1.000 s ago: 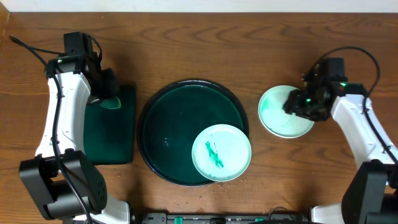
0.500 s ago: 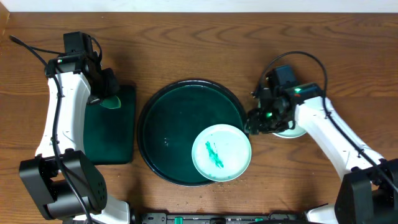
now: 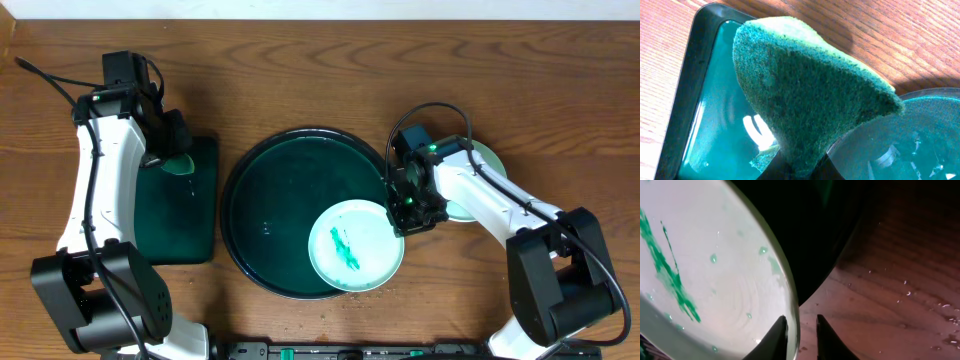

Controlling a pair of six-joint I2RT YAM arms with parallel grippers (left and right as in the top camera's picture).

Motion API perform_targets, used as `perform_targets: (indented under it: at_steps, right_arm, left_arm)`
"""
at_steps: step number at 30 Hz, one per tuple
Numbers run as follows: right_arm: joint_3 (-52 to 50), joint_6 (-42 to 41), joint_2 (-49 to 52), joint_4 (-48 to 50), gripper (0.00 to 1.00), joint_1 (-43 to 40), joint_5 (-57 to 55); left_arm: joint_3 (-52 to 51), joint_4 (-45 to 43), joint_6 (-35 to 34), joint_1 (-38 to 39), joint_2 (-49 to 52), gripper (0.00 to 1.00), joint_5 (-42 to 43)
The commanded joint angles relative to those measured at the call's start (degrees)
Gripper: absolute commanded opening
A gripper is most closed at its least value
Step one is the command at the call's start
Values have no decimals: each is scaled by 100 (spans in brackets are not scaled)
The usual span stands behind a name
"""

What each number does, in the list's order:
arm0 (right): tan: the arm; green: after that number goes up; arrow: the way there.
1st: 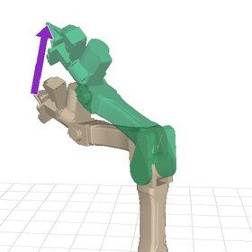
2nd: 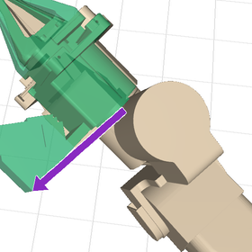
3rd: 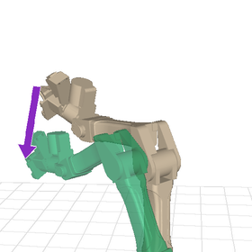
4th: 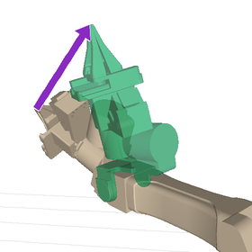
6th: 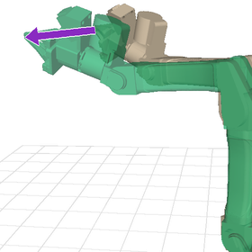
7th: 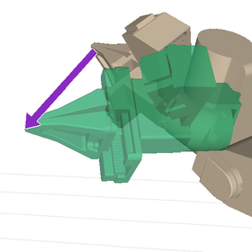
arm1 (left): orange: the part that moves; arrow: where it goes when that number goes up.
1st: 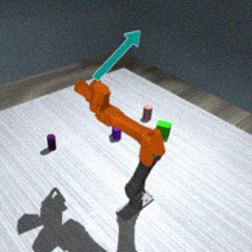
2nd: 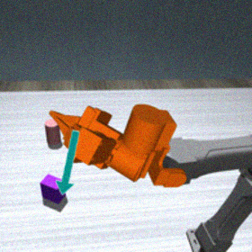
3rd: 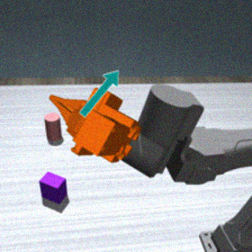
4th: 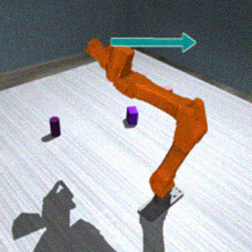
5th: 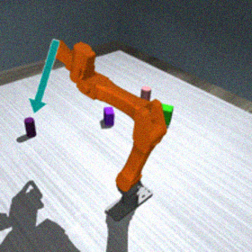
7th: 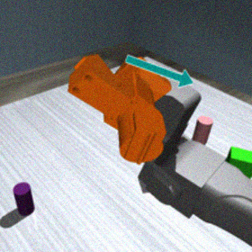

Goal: Clean dirty plates on tray and stack at the side
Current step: 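Grasp the last white plate rim on the round tray with the right gripper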

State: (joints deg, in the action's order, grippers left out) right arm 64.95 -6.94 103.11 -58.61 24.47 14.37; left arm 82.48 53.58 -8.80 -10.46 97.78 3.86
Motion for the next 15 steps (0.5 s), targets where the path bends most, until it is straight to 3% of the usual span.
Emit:
perform_targets:
  at_steps: [1,3,6,15]
  right_arm:
    - [76,61,15,92,11,42,-66]
    - [81,61,11,249,1,74,22]
    - [138,0,4,658,1,177,289]
    - [654,-1215,15,2039,1,533,337]
  left_arm:
    - [-52,-7,-31,-24,33,8,-92]
    - [-52,-9,-31,-24,33,7,-92]
    - [-52,-9,-31,-24,33,8,-90]
    - [-52,-7,-33,-22,33,7,-87]
